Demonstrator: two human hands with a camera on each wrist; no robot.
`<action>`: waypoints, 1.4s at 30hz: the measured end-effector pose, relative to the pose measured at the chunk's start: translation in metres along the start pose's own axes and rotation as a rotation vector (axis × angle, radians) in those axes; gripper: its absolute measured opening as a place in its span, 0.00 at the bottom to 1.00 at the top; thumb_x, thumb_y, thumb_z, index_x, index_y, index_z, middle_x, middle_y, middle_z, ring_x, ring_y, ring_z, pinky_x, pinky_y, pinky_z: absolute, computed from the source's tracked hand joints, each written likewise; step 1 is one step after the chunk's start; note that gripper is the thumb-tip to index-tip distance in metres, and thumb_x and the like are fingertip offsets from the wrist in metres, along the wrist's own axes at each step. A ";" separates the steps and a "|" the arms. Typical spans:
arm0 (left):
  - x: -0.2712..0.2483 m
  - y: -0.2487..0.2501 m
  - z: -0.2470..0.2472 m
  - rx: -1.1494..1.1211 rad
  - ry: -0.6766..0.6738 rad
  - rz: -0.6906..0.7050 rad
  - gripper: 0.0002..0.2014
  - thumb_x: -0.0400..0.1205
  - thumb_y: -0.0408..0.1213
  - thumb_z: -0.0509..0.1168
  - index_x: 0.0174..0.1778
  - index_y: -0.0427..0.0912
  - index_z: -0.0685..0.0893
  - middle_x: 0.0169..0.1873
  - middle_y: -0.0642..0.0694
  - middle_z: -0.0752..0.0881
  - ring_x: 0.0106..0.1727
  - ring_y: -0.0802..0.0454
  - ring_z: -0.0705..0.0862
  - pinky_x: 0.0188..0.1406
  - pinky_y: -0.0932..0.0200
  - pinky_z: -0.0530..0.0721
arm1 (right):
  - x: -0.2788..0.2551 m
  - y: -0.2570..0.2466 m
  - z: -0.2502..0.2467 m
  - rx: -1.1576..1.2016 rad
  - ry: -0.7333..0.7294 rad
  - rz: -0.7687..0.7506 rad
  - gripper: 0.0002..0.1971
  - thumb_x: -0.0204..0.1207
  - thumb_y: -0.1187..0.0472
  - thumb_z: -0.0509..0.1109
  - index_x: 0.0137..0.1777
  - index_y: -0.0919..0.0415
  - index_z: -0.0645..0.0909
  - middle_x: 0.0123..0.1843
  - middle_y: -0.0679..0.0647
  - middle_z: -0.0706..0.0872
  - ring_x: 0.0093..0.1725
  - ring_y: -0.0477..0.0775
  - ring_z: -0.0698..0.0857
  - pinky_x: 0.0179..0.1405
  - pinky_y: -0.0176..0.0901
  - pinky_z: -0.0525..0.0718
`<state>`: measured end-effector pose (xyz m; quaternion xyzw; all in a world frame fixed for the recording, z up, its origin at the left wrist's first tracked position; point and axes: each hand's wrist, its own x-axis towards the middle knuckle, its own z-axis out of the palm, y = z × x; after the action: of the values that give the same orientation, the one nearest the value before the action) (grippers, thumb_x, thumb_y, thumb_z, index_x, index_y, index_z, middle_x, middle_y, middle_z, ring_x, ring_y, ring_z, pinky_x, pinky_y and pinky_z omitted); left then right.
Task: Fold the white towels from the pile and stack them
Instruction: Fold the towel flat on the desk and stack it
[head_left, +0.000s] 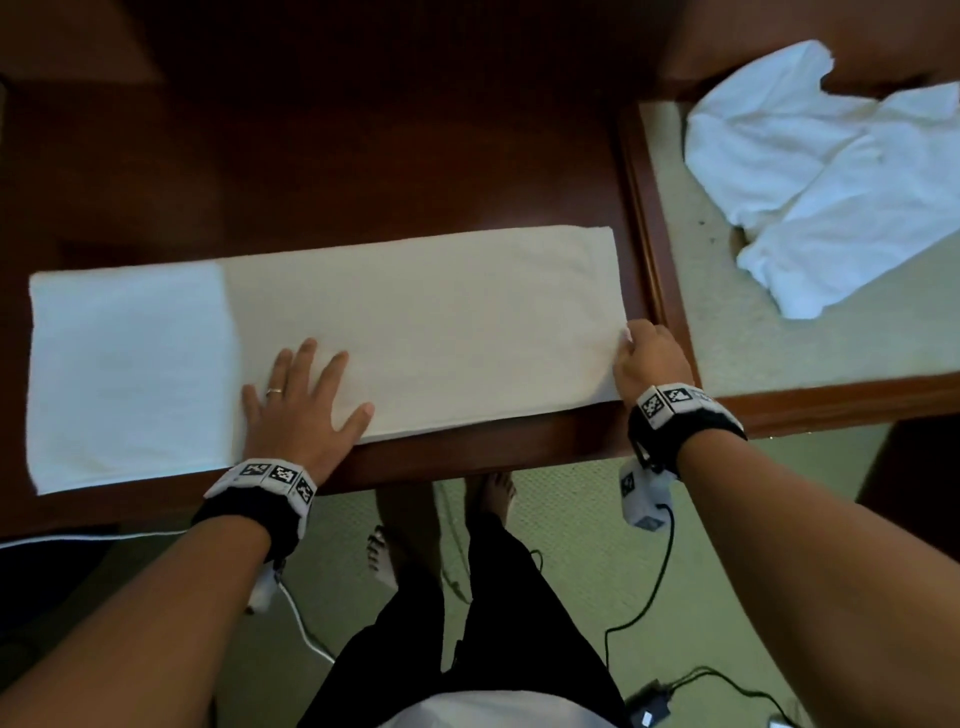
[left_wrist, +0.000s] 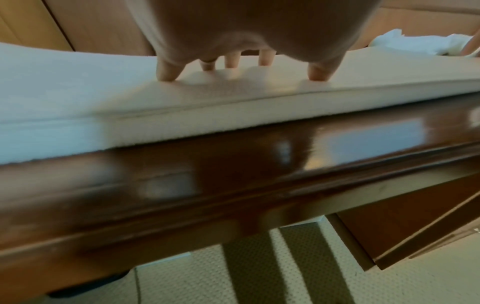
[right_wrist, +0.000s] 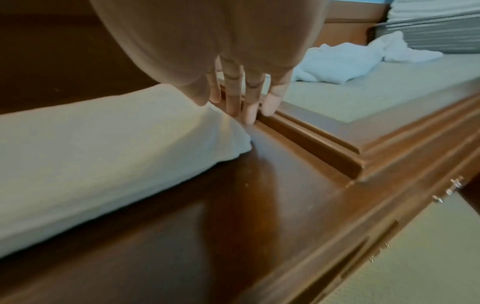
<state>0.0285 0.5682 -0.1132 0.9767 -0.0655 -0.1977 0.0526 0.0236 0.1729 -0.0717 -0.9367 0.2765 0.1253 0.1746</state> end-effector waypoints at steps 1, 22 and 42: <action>0.001 0.002 0.001 -0.012 0.015 -0.005 0.35 0.84 0.66 0.53 0.86 0.58 0.57 0.88 0.49 0.47 0.88 0.42 0.47 0.80 0.26 0.54 | 0.007 -0.002 -0.001 0.001 -0.019 0.001 0.18 0.85 0.60 0.59 0.71 0.65 0.75 0.69 0.68 0.77 0.65 0.71 0.79 0.60 0.56 0.77; 0.009 0.063 -0.023 -0.074 0.001 0.033 0.35 0.82 0.57 0.49 0.80 0.39 0.74 0.81 0.35 0.71 0.78 0.32 0.73 0.68 0.29 0.77 | 0.115 -0.040 -0.084 0.288 -0.072 -0.064 0.10 0.72 0.57 0.73 0.51 0.59 0.82 0.45 0.55 0.84 0.44 0.61 0.83 0.41 0.44 0.76; 0.034 0.004 -0.099 0.050 -0.050 0.084 0.17 0.87 0.54 0.57 0.65 0.51 0.83 0.63 0.50 0.85 0.62 0.46 0.84 0.60 0.48 0.80 | -0.013 -0.152 -0.033 0.021 0.324 -0.829 0.15 0.64 0.60 0.76 0.48 0.59 0.76 0.38 0.59 0.85 0.29 0.66 0.84 0.21 0.48 0.79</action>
<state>0.0984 0.5666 -0.0354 0.9688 -0.1125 -0.2181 0.0346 0.1030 0.2853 0.0016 -0.9742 -0.0972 -0.1062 0.1739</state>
